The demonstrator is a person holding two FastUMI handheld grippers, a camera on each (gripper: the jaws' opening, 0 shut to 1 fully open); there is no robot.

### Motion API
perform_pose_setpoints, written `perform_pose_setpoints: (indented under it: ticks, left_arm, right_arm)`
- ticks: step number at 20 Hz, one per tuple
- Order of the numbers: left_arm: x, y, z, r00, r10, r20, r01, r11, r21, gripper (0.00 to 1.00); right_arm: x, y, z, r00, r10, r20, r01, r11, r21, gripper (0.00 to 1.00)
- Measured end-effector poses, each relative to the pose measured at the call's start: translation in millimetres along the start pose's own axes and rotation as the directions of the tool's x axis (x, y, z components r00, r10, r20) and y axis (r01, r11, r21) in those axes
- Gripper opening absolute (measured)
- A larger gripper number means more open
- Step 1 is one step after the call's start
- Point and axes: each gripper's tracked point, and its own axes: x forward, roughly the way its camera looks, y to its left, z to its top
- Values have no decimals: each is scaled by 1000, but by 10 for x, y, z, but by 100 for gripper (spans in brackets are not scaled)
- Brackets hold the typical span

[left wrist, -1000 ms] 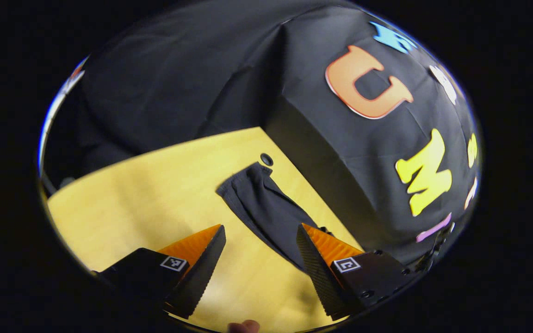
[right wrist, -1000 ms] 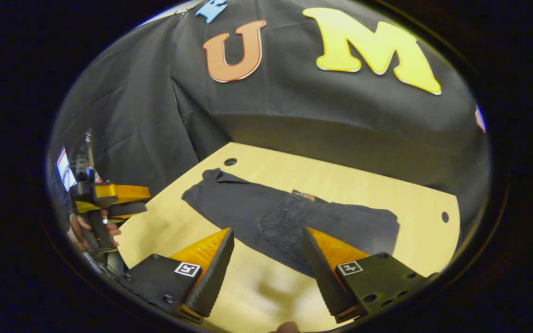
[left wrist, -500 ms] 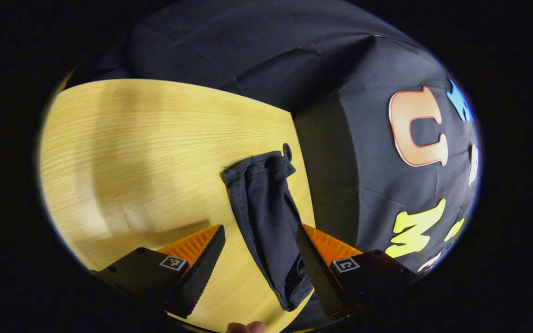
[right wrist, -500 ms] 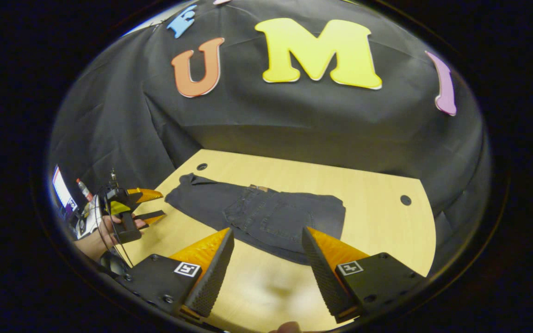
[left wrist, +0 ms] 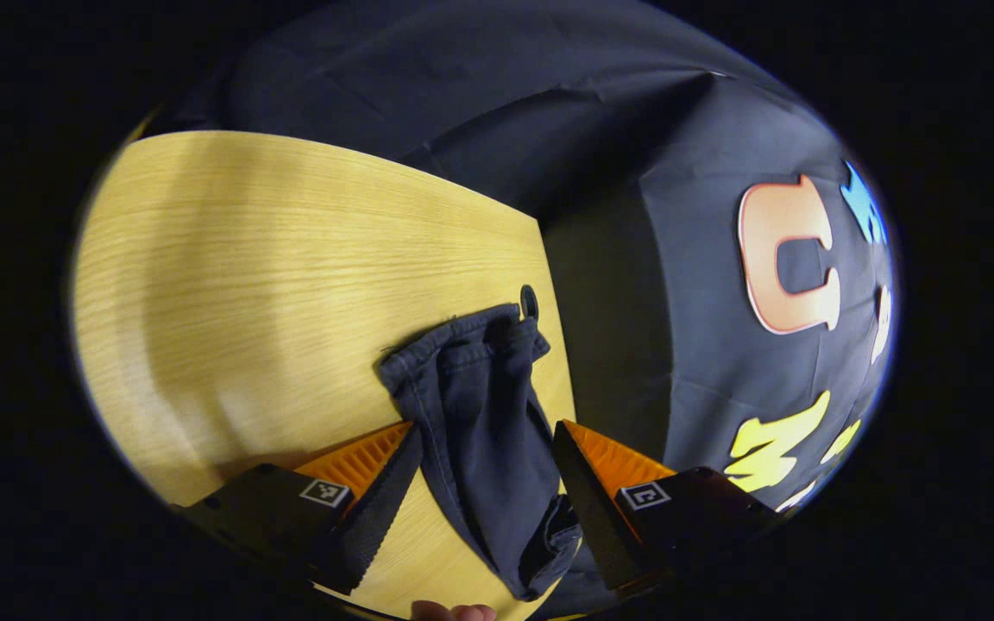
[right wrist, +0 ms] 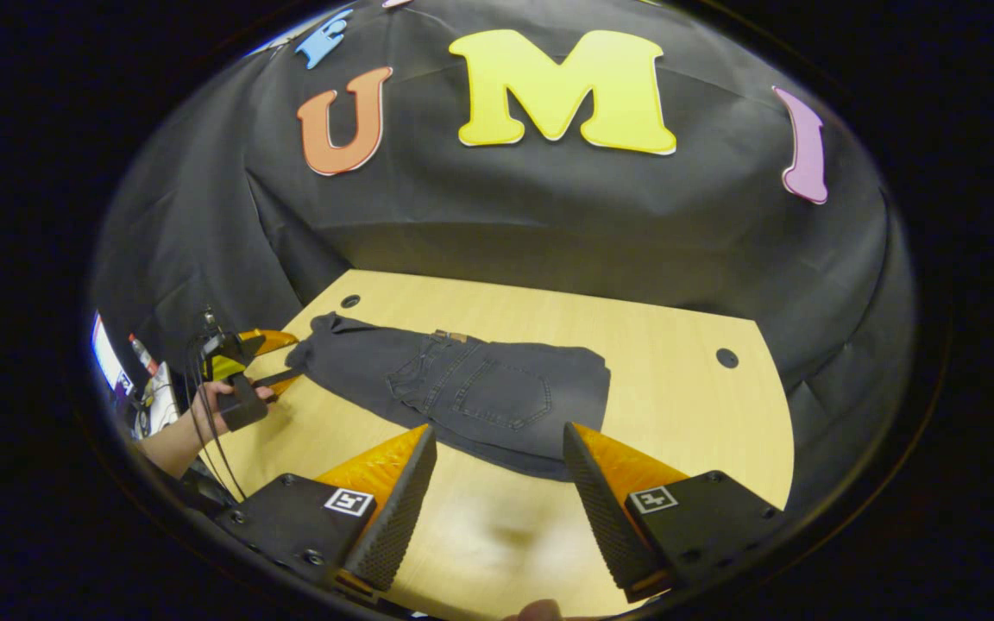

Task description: Grasp the waist and the cuffs of the jeans and fold them to make the two legs overlap; first hold the waist and fold one-third of the jeans toward the cuffs, then hold the cuffs and fold the remaining one-third in the same direction to finish folding.

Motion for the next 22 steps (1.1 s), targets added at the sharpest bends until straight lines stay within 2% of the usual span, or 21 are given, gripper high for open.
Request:
perform_pose_setpoints:
  ticks: [2, 3, 5, 6, 8, 11, 12, 13, 14, 19, 21, 22]
  left_arm:
    - [83, -28, -6, 1000, -26, 8, 25, 999, 19, 94]
    - [128, -24, -19, 1000, -28, 5, 27, 999, 28, 94]
    - [234, 0, 3, 999, -30, 18, 29, 999, 24, 88]
    - [263, 18, 26, 999, -31, 24, 31, 999, 13, 77]
    - [309, 74, 28, 999, -30, 27, 30, 999, 13, 62]
    - [351, 112, 8, 999, -30, 22, 29, 999, 27, 52]
    - [379, 133, 17, 1000, -24, 20, 23, 999, 23, 34]
    - [376, 140, 3, 1000, -18, 23, 17, 1000, 8, 30]
    - [446, 128, -3, 1000, -17, 20, 16, 1000, 21, 21]
    - [314, -9, -6, 999, -45, 22, 45, 999, 13, 6]
    - [209, -216, -27, 997, -74, 29, 72, 996, 58, 5]
    - [154, -331, -46, 996, -84, 33, 80, 992, 99, 4]
  right_arm:
    - [-25, -47, -40, 1000, -11, -4, 11, 1000, -10, 89]
    - [-49, -81, -55, 1000, -17, -6, 17, 1000, -7, 92]
    - [-52, -153, -116, 999, -30, -17, 30, 999, 14, 89]
    - [-62, -179, -140, 999, -33, -22, 34, 999, 30, 89]
    - [-89, -246, -157, 999, -41, -22, 43, 998, 53, 88]
    - [-101, -271, -193, 998, -52, -30, 53, 997, 59, 89]
    - [-100, -270, -203, 998, -54, -31, 56, 997, 61, 89]
    - [-101, -272, -231, 998, -54, -34, 56, 996, 64, 89]
    - [-111, -278, -243, 998, -55, -36, 57, 996, 65, 89]
    - [-272, -313, -293, 998, -57, -22, 58, 996, 65, 92]
    - [-305, -305, -263, 999, -51, -7, 51, 996, 77, 94]
    - [-338, -302, -250, 999, -49, 0, 49, 995, 84, 92]
